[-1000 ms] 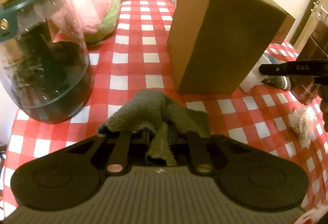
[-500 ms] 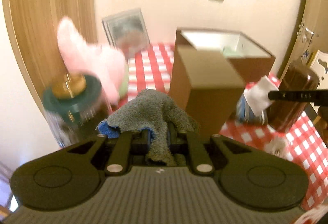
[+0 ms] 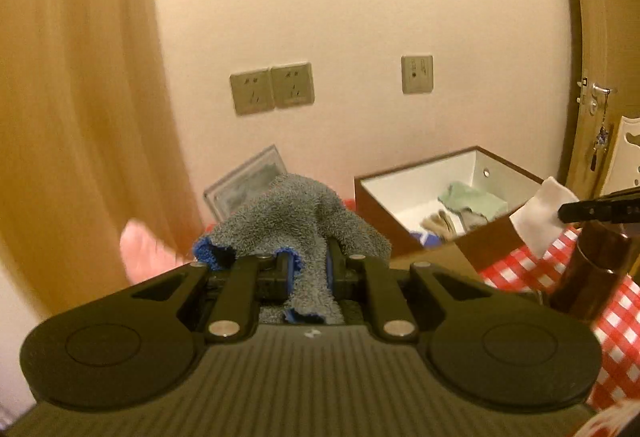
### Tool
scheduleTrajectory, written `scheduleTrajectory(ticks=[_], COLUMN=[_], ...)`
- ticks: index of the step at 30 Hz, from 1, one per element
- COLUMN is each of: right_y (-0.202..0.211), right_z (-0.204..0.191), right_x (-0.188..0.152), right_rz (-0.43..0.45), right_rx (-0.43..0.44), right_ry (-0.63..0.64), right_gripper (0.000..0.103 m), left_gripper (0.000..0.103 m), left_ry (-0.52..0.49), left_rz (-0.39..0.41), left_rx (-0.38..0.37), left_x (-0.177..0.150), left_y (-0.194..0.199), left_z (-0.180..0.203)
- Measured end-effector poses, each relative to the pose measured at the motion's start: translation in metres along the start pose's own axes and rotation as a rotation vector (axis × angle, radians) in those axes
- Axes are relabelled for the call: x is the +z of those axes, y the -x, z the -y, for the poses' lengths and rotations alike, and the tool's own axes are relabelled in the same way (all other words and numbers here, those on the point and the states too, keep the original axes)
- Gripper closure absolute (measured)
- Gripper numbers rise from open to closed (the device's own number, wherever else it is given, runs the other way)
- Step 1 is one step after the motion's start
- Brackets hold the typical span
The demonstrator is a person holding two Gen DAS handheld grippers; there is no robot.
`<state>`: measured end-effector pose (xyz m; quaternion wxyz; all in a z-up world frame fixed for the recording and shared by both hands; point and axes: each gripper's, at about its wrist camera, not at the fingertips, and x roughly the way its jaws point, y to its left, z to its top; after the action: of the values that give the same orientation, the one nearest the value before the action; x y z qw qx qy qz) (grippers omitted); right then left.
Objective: Organize soft objects
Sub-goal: 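Carry the grey cloth and cotton pad over the open white box with both grippers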
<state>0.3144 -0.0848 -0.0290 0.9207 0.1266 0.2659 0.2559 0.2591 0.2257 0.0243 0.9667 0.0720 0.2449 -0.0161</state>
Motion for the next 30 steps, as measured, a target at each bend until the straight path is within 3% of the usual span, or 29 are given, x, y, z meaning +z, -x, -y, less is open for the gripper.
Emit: scheduleTrajectory(ticks=[7,13,30], right_y=[-0.019,-0.05,-0.146], right_z=[0.0,0.005,0.061], right_x=[0.034,0.055,0.071], right_rz=[0.081,0.1,0.059], right_rx=[-0.017,-0.051,-0.239], right_ry=[-0.008,-0.045,-0.202], right_gripper=[0.101,0.101,0.101], left_gripper=[0.091,0.091,0.091], left_ry=[-0.069,-0.108,-0.106], left_rz=[0.053,0.079,-0.052], left_rx=[-0.032,-0.097,-0.403], left_x=[0.045,0.085,0.125], left_y=[-0.05,-0.104,-0.272], left_z=[0.001,0.014,0.118])
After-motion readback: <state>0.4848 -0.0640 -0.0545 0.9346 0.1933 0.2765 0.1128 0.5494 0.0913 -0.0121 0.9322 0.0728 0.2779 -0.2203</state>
